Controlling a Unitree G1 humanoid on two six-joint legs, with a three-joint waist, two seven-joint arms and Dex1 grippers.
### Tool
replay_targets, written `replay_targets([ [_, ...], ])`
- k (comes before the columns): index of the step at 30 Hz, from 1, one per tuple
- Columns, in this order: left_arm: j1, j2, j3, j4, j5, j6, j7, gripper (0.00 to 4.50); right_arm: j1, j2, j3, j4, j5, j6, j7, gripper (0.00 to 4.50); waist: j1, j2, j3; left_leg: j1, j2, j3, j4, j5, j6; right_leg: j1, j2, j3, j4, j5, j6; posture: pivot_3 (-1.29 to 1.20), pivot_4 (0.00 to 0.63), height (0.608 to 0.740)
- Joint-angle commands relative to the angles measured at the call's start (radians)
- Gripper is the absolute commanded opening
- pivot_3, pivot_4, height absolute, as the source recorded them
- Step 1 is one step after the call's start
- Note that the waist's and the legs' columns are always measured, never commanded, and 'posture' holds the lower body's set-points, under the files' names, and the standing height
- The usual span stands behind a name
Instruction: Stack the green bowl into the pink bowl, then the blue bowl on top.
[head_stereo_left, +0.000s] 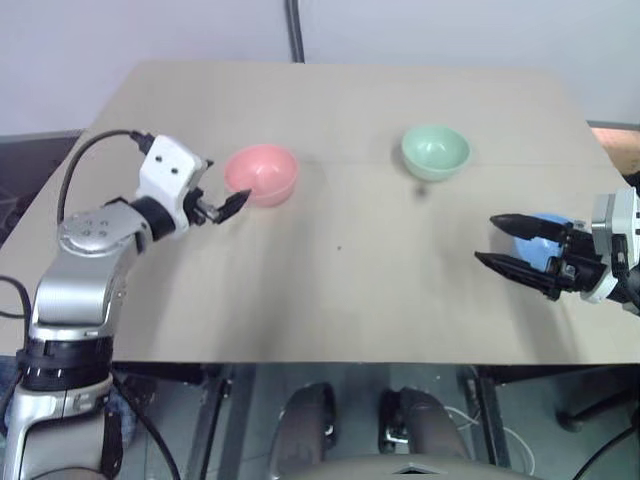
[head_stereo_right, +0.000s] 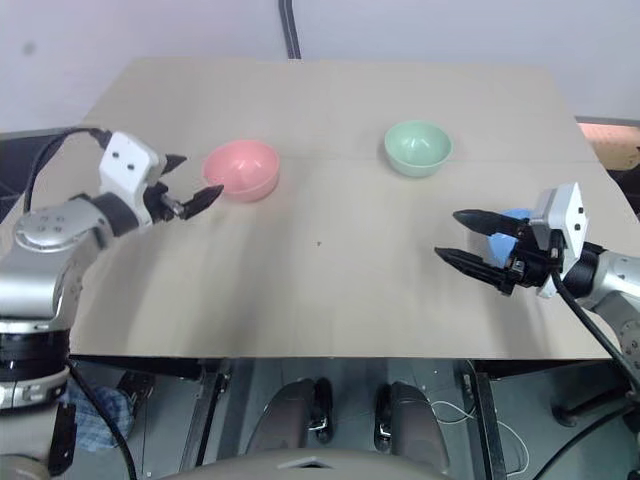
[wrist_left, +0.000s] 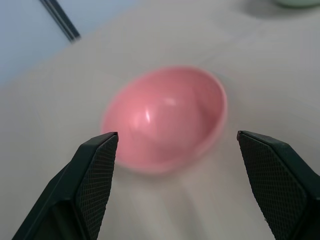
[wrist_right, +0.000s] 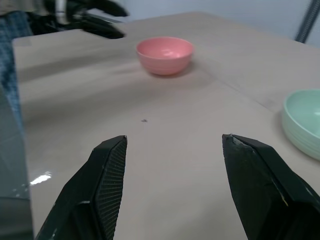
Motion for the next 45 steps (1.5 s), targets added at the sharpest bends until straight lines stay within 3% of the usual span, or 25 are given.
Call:
replay_targets([
  [1,-0.060,0.029,-0.044,0.074,0.055,-0.096,-0.055,4.05,-0.008,-0.014,-0.008,-0.035,0.022,0.001,-0.004,3.33,-0.001,0.000,0.000,0.000,0.000,0.000,0.000,0.000,0.000,0.000,0.000,0.000,0.000,0.000,0.000,0.00,0.150,0.740],
  [10,-0.151,0.080,-0.183,0.289,0.215,-0.252,-0.164,4.05,0.007,0.005,-0.017,-0.036,0.006,-0.022,-0.027,3.33,0.001,0.000,0.000,0.000,0.000,0.000,0.001,0.000,0.000,0.000,0.001,-0.001,0.000,0.000,0.000,0.00,0.150,0.740],
  [13,-0.202,0.056,-0.202,0.355,0.240,-0.247,-0.165,4.05,0.014,0.009,-0.018,-0.042,0.004,-0.027,-0.036,3.33,0.002,0.000,0.000,-0.001,0.000,0.000,0.002,0.000,0.000,0.000,0.001,-0.001,0.001,0.000,0.000,0.00,0.150,0.740],
  [24,-0.428,-0.047,-0.401,0.822,0.467,-0.592,-0.175,4.05,-0.003,0.007,-0.010,-0.023,-0.019,-0.041,-0.054,3.33,0.001,-0.001,0.000,-0.001,0.000,0.000,0.004,0.000,0.000,0.000,0.002,-0.001,0.001,0.000,0.000,0.00,0.150,0.740],
  [27,-0.464,-0.060,-0.422,0.902,0.499,-0.681,-0.184,3.14,0.000,0.007,-0.012,-0.023,-0.023,-0.046,-0.056,3.46,-0.001,-0.001,0.000,-0.001,0.000,0.000,0.004,0.000,0.000,0.000,0.001,-0.001,0.001,0.000,0.000,0.00,0.150,0.740],
  [31,-0.498,-0.075,-0.417,0.964,0.507,-0.729,-0.189,1.21,0.006,0.011,-0.014,-0.027,-0.026,-0.049,-0.060,3.46,-0.001,-0.001,0.000,-0.001,0.000,0.000,0.004,0.000,0.000,0.000,0.002,-0.001,0.001,0.000,0.000,0.00,0.150,0.740],
  [32,-0.504,-0.077,-0.417,0.974,0.511,-0.738,-0.190,0.96,0.005,0.012,-0.013,-0.027,-0.027,-0.049,-0.062,3.46,-0.001,-0.001,0.000,-0.001,0.000,0.000,0.004,0.000,0.000,0.000,0.002,-0.001,0.001,0.000,0.000,0.00,0.150,0.740],
  [33,-0.508,-0.079,-0.417,0.980,0.513,-0.747,-0.192,0.31,0.006,0.012,-0.013,-0.026,-0.028,-0.050,-0.063,3.46,-0.001,-0.001,0.000,-0.001,0.000,0.000,0.004,0.000,0.000,0.000,0.002,-0.001,0.002,0.000,0.000,0.00,0.150,0.740],
  [34,-0.510,-0.079,-0.418,0.982,0.516,-0.755,-0.195,0.02,0.008,0.013,-0.013,-0.026,-0.029,-0.052,-0.063,3.46,-0.001,-0.001,0.000,-0.001,0.000,0.000,0.004,0.000,0.000,0.000,0.001,-0.001,0.002,0.000,0.000,0.00,0.150,0.740],
  [39,-0.501,-0.101,-0.426,0.914,0.518,-0.783,-0.224,0.02,0.006,0.014,-0.006,-0.016,-0.035,-0.059,-0.061,3.46,0.000,-0.001,0.000,-0.001,0.000,0.000,0.005,0.000,0.000,0.000,0.001,-0.001,0.002,0.000,0.000,0.00,0.150,0.740],
  [45,-0.423,-0.169,-0.478,0.603,0.467,-0.776,-0.397,0.02,-0.014,0.019,0.016,-0.003,-0.039,-0.064,-0.061,3.46,0.000,-0.001,0.000,-0.002,0.000,0.000,0.008,0.000,0.000,0.001,0.001,-0.001,0.002,0.000,0.000,0.00,0.150,0.740],
])
